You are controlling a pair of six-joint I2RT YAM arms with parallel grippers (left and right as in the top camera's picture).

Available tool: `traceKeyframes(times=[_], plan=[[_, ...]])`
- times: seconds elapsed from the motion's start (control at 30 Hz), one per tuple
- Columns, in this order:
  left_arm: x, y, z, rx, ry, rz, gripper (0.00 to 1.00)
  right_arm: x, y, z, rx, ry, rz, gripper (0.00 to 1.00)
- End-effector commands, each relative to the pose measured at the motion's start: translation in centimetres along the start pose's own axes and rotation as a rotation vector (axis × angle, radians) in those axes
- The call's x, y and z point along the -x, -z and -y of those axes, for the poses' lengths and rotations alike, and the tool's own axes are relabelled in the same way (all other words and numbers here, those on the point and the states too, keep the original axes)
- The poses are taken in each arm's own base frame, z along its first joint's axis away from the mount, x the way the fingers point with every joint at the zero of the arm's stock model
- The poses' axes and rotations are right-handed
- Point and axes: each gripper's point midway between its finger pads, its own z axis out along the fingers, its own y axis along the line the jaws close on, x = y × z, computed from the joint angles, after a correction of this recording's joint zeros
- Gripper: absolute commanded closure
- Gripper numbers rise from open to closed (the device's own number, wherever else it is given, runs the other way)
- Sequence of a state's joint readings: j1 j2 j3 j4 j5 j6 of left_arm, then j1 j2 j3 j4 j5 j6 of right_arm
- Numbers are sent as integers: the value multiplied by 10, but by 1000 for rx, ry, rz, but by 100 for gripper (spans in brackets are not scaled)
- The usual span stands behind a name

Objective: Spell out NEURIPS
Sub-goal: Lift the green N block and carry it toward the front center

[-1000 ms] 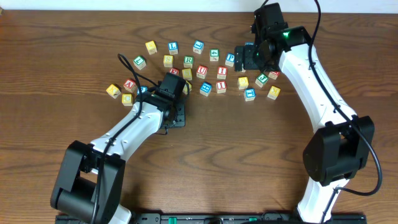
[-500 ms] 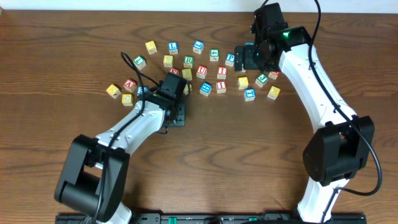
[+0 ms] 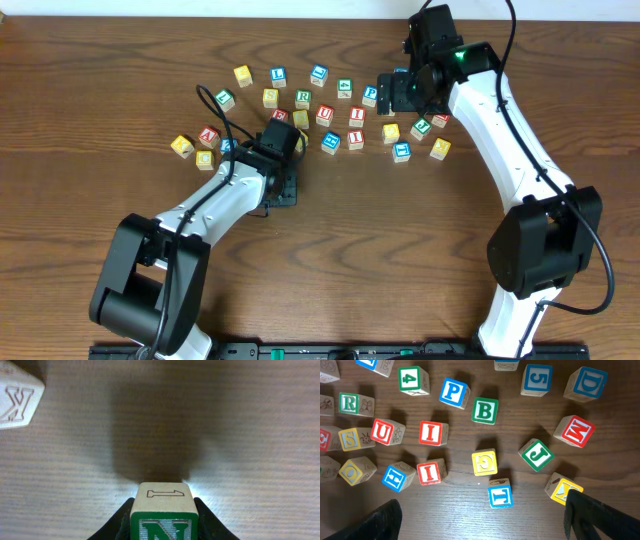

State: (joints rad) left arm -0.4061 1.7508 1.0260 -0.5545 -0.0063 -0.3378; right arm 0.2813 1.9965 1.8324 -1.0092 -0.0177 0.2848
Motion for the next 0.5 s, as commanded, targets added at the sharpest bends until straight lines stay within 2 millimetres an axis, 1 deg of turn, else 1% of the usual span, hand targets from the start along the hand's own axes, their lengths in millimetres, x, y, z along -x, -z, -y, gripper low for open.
traceKeyframes(times=[0.0,0.17,0.3,0.47], plan=[[0,-2,-10,14,12,-17,68,5,5,-4,-3,1,21,1],[3,-7,-22,16,25,-28,68,5,5,-4,-3,1,21,1],[1,-18,-17,-20,-10,-53,68,5,5,-4,-3,1,21,1],[1,-18,-14,-41,-40,-56,68,5,5,-4,-2,1,20,1]])
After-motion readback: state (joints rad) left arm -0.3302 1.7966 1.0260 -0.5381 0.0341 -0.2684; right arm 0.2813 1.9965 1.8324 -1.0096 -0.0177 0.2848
